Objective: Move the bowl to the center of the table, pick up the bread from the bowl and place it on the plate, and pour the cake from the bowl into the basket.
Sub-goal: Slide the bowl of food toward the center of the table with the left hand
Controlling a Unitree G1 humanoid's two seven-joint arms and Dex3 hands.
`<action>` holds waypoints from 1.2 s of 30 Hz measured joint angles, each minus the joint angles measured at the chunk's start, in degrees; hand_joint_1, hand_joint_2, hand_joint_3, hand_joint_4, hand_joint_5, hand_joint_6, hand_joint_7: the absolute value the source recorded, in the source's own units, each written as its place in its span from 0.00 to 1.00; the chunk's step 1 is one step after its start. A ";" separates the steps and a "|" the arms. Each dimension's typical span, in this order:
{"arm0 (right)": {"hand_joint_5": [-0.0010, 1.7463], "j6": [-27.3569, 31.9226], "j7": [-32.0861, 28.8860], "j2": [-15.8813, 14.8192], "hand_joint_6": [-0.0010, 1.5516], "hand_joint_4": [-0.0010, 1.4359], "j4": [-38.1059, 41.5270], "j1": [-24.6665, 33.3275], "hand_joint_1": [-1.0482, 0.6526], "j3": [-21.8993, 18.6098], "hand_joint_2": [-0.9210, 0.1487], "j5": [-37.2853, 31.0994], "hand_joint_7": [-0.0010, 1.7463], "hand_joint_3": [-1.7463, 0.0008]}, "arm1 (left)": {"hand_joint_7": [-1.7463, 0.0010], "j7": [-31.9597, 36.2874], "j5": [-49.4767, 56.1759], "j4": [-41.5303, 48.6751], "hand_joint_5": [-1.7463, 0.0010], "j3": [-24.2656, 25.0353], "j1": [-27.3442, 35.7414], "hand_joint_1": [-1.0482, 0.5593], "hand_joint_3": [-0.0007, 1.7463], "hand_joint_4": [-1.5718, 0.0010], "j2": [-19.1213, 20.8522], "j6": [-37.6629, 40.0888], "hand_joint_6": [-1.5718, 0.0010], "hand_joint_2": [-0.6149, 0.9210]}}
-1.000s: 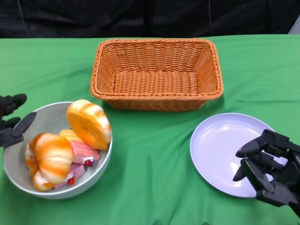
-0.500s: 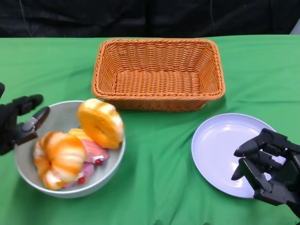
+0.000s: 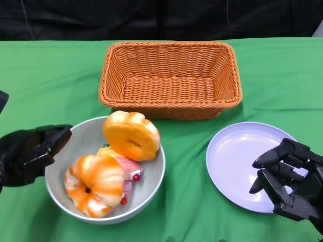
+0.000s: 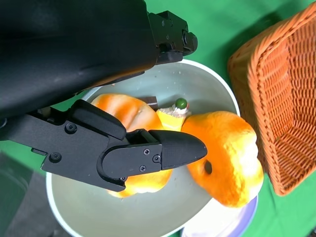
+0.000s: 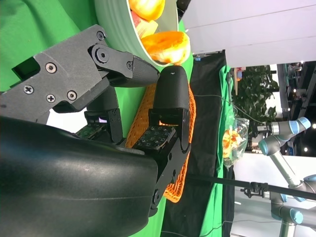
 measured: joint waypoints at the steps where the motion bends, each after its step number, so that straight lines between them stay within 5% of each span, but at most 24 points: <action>1: 0.82 0.00 0.07 0.00 0.49 0.50 -0.03 0.03 0.54 0.00 0.30 0.23 0.63 0.50 | 1.00 0.00 -0.45 -0.87 1.00 0.12 0.30 0.19 0.34 1.00 0.00 1.25 1.00 1.00; 10: 0.82 0.51 -0.07 -0.01 0.49 0.50 -1.05 0.33 0.54 0.01 0.30 0.44 0.63 0.50 | 1.00 0.04 -7.43 -8.18 1.00 2.54 2.63 0.21 0.35 1.00 -0.64 10.19 1.00 1.00; 36: 0.83 1.08 -0.28 -0.01 0.48 0.50 -1.59 0.51 0.54 0.01 0.32 0.32 0.65 0.49 | 1.00 5.24 -11.32 -20.08 1.00 -0.23 5.75 0.23 0.32 1.00 -6.33 17.05 1.00 1.00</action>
